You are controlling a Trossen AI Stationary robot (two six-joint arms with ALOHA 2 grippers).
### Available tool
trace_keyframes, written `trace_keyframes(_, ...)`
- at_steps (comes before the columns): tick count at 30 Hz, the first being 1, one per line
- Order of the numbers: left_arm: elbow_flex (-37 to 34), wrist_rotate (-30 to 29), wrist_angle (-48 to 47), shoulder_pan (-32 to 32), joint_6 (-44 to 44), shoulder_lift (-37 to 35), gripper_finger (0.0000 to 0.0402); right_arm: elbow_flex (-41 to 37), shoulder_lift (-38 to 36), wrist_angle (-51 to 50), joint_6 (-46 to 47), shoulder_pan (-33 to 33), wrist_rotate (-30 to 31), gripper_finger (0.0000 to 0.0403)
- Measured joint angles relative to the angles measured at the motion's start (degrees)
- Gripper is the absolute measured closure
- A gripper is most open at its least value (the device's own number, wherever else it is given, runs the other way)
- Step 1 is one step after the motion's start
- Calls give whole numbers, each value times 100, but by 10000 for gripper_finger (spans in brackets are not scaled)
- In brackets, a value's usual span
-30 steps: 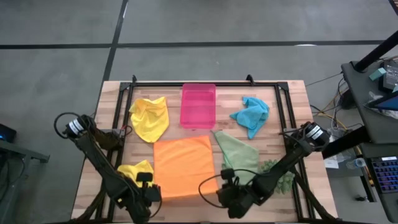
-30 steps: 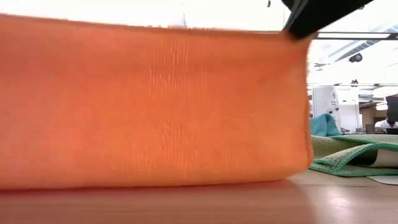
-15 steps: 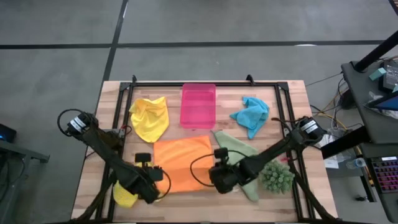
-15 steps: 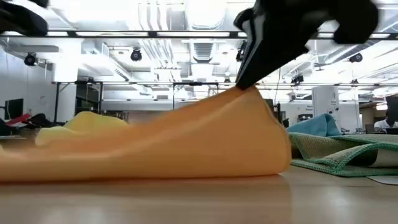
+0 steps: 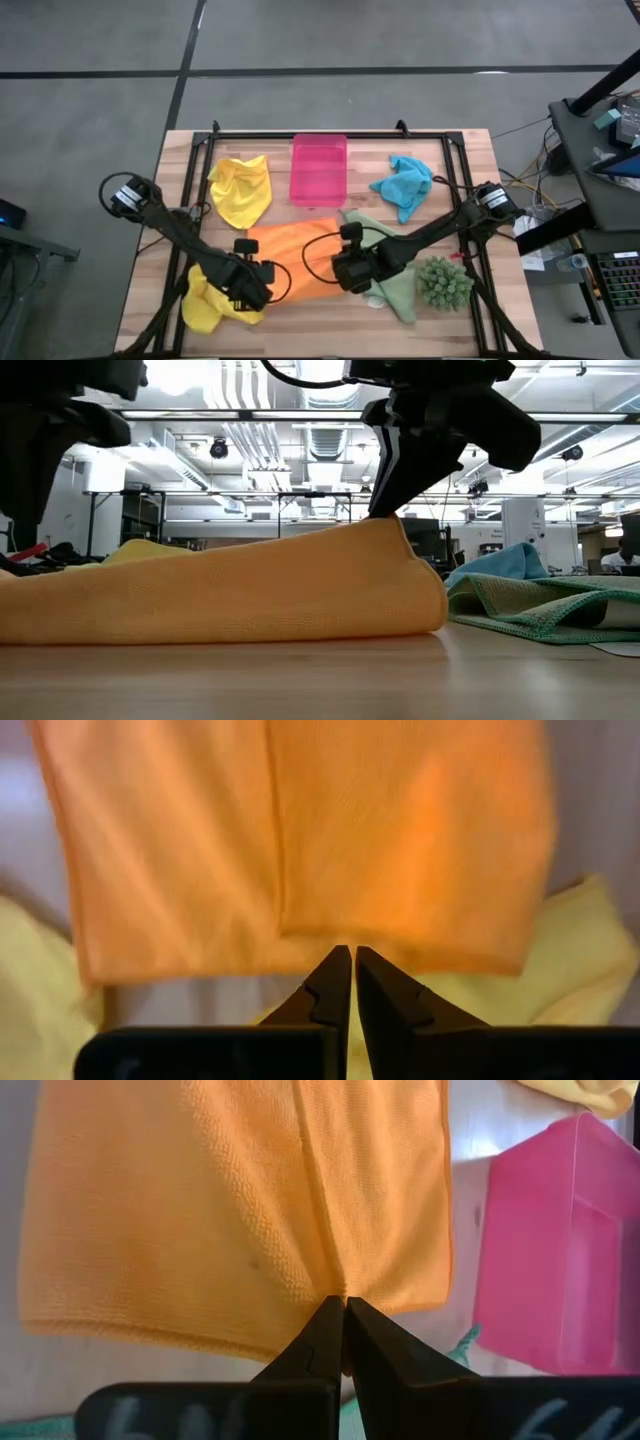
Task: Fold microfiber towels
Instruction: Fold the orange towel
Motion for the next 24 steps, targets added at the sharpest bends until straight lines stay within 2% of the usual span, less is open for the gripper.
trace_keyframes(5, -157, 121, 204, 116, 7, -41, 380, 0, 0, 5, 3, 2, 0, 394)
trace_keyframes(11, -884, 194, 950, 138, -27, -237, 311, 0, 0, 5, 5, 2, -4, 394)
trace_keyframes(15, -1266, -139, 1009, 168, -140, -268, 273, 0, 0, 5, 18, 2, -5, 394)
trace_keyframes(21, -1683, -324, 1662, 211, 33, -268, 265, 0, 0, 8, 47, 2, -7, 394)
trace_keyframes(24, -1734, -346, 1695, 243, 31, -268, 265, 0, 0, 7, 47, 2, -7, 394)
